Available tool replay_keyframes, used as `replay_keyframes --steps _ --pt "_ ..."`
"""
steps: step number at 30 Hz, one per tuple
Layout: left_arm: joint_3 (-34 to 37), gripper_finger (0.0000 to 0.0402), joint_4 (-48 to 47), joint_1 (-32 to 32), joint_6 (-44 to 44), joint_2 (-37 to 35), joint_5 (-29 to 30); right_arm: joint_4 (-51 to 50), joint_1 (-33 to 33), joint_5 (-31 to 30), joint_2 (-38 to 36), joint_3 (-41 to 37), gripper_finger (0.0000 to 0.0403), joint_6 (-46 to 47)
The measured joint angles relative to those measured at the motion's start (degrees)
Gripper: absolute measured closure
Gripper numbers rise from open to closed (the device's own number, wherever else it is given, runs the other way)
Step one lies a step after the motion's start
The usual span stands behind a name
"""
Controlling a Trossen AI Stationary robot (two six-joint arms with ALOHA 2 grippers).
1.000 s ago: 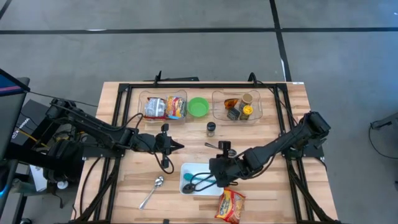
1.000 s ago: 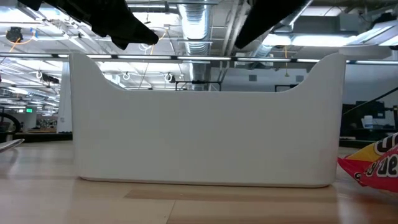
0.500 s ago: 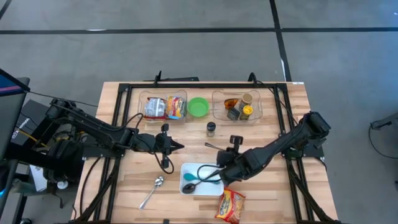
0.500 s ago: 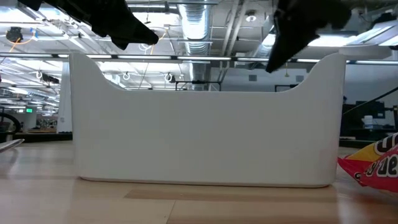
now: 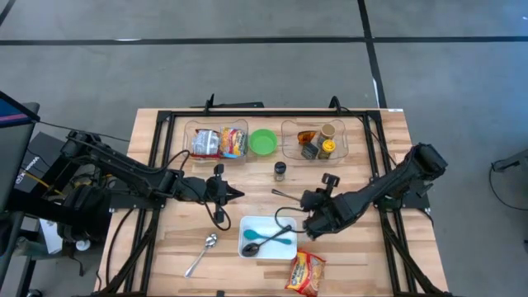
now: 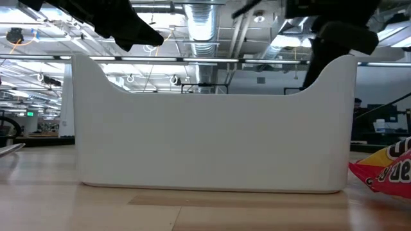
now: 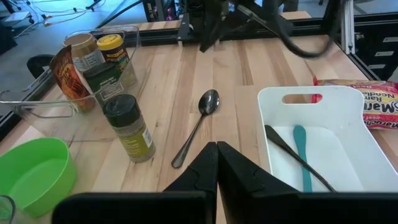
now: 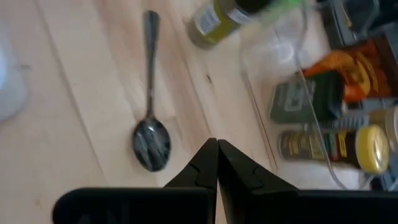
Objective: Pick & Place Food Item
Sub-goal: Put the black seasoning into the right transparent bin
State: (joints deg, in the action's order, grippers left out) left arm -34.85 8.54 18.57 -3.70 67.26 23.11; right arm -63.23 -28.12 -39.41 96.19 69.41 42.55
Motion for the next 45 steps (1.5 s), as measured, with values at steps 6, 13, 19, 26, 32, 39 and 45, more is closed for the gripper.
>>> replay_keyframes --steps 6,13,19,26,32,39,45 --pt "0.0 0.0398 0.0 0.0 0.0 0.0 0.0 3.1 0.0 -0.1 -6.1 -7.6 0.04 8.2" --pt "0.0 0.0398 0.0 0.0 0.0 0.0 0.0 12.4 0.2 -0.1 -9.9 -13.4 0.04 20.9" --pt "0.0 0.0398 0.1 0.0 0.0 0.0 0.0 16.6 0.9 -0.3 -8.8 -13.5 0.04 23.5" --pt "0.0 0.0398 0.2 0.0 0.0 0.0 0.0 25.9 3.2 -1.2 -7.4 -13.6 0.04 22.6" --pt "0.0 0.0398 0.1 0.0 0.0 0.0 0.0 32.9 6.6 -0.9 -6.0 -13.4 0.04 22.4" --pt "0.0 0.0398 0.1 0.0 0.0 0.0 0.0 35.2 10.1 1.0 -5.9 -13.5 0.04 22.4" --pt "0.0 0.0398 0.1 0.0 0.0 0.0 0.0 37.8 11.5 2.1 -5.9 -13.5 0.04 21.8"
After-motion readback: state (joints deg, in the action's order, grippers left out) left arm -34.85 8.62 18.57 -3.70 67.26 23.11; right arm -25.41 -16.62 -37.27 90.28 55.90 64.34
